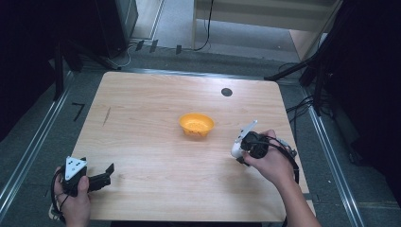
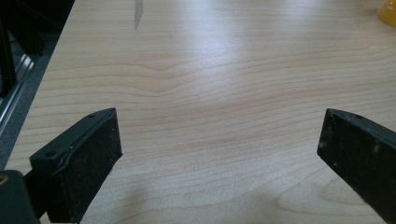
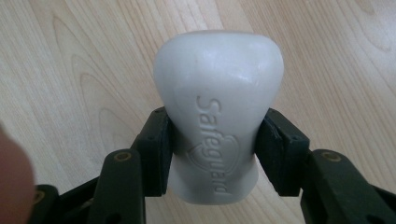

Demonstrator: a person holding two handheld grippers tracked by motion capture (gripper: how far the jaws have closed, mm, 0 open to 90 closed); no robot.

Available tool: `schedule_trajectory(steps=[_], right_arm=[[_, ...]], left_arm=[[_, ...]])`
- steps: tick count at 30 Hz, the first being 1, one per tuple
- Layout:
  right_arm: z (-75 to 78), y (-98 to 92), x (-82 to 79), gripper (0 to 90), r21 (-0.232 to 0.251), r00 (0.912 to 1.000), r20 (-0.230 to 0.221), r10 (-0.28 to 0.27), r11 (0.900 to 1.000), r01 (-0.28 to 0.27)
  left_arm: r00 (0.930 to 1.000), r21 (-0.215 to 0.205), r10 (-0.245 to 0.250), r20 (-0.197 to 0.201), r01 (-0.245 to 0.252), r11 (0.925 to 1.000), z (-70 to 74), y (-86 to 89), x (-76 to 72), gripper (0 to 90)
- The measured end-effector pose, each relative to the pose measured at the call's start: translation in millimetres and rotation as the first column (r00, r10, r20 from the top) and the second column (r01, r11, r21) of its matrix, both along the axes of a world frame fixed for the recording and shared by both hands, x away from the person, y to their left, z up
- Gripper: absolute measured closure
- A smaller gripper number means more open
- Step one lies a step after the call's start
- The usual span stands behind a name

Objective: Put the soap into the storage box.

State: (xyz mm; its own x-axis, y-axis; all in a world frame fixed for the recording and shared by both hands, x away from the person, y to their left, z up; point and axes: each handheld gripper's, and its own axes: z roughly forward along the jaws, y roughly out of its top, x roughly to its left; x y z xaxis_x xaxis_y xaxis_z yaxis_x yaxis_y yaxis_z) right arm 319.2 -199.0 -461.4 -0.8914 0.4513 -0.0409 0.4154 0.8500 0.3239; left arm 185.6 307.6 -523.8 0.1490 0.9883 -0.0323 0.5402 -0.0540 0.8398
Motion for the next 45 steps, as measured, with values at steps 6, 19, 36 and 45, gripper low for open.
schedule_trajectory(steps=[6,19,36,45], right_arm=[[1.1,7.9,6.9,50.9,-0.013,0.9996,-0.012,0.027,1.0,-0.027],[0.8,26.0,20.8,50.9,-0.018,0.9959,-0.038,0.083,0.996,-0.084],[4.6,47.4,36.3,50.9,-0.029,0.9883,-0.048,0.145,0.989,-0.147],[12.3,57.8,43.6,50.9,-0.027,0.9868,-0.037,0.158,0.987,-0.159]], left_arm=[[1.0,0.0,-0.001,0.003,0.001,1.0,-0.1,-0.1,0.0,0.0],[1.0,-0.006,-0.002,0.004,0.002,1.0,-0.1,0.2,-0.4,0.0],[0.9999,-0.008,-0.008,0.006,0.008,0.9999,-0.1,0.3,-0.9,0.0],[1.0,-0.013,-0.008,0.004,0.008,0.9999,-0.1,0.8,-0.5,0.0]])
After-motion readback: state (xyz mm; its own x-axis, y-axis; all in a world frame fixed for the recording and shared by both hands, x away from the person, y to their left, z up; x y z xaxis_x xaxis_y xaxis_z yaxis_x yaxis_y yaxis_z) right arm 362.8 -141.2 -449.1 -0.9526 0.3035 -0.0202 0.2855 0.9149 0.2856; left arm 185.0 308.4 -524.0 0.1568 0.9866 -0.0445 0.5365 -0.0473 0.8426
